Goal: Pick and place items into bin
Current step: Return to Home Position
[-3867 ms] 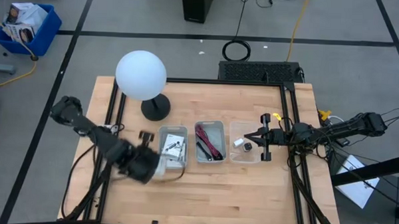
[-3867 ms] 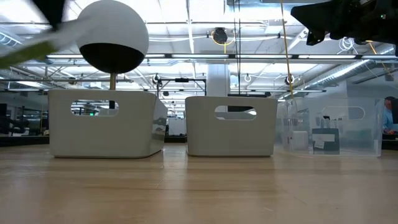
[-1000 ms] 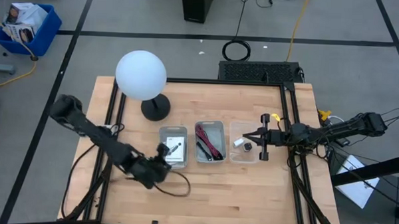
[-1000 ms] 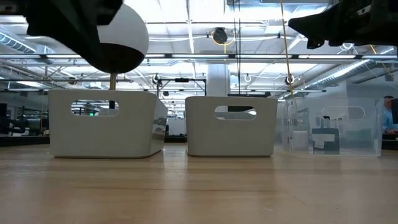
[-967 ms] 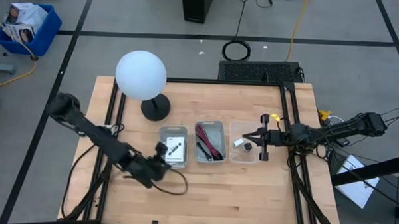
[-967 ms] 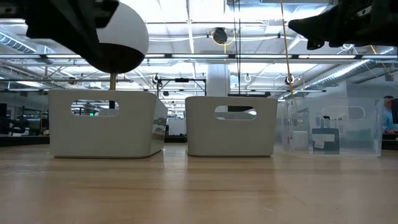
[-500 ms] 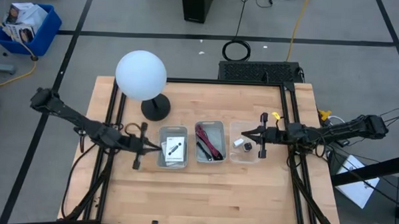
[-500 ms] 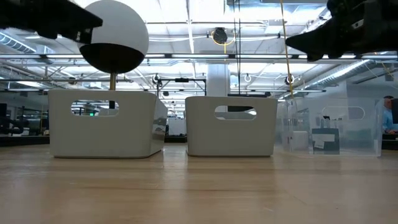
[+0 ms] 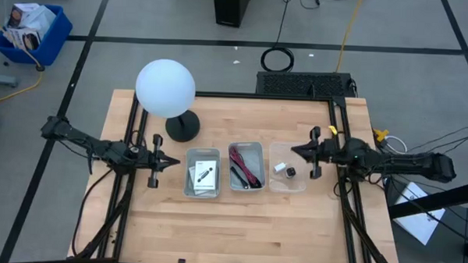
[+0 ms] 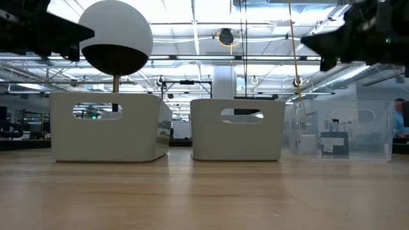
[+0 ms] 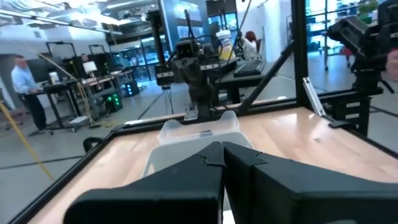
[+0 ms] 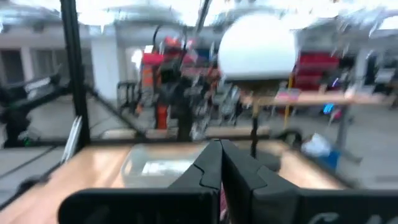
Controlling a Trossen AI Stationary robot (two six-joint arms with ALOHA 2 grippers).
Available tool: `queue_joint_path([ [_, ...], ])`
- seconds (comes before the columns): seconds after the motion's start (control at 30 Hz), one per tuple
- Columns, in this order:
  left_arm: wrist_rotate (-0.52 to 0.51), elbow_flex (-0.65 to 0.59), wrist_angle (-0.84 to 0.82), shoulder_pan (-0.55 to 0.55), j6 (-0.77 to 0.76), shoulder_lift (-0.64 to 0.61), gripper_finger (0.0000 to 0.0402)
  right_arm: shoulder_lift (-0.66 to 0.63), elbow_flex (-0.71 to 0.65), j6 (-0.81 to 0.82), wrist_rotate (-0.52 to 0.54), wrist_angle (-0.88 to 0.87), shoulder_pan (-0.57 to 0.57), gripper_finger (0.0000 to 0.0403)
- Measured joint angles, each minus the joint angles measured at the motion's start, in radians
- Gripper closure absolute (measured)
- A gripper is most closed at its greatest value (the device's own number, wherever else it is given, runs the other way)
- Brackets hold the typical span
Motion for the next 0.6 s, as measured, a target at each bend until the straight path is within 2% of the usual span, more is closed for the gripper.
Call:
queue_joint_path([
  [0.13, -0.031, -0.032, -0.056, 0.000, -0.004, -0.062, 0.0401, -0.028, -0.001, 0.031, -0.086, -0.047, -0.041, 0.0403],
  [0.27, -0.060, -0.032, -0.111, 0.000, -0.007, -0.099, 0.0401, -0.027, -0.002, 0.043, -0.090, -0.086, -0.070, 0.0403],
  [0.47, -0.052, -0.032, -0.105, 0.000, 0.022, -0.138, 0.0401, -0.027, -0.004, 0.043, -0.094, -0.090, -0.104, 0.0403],
  [0.6, 0.006, -0.032, -0.068, 0.000, 0.045, -0.155, 0.0401, -0.027, -0.004, 0.046, -0.095, -0.087, -0.108, 0.0403],
])
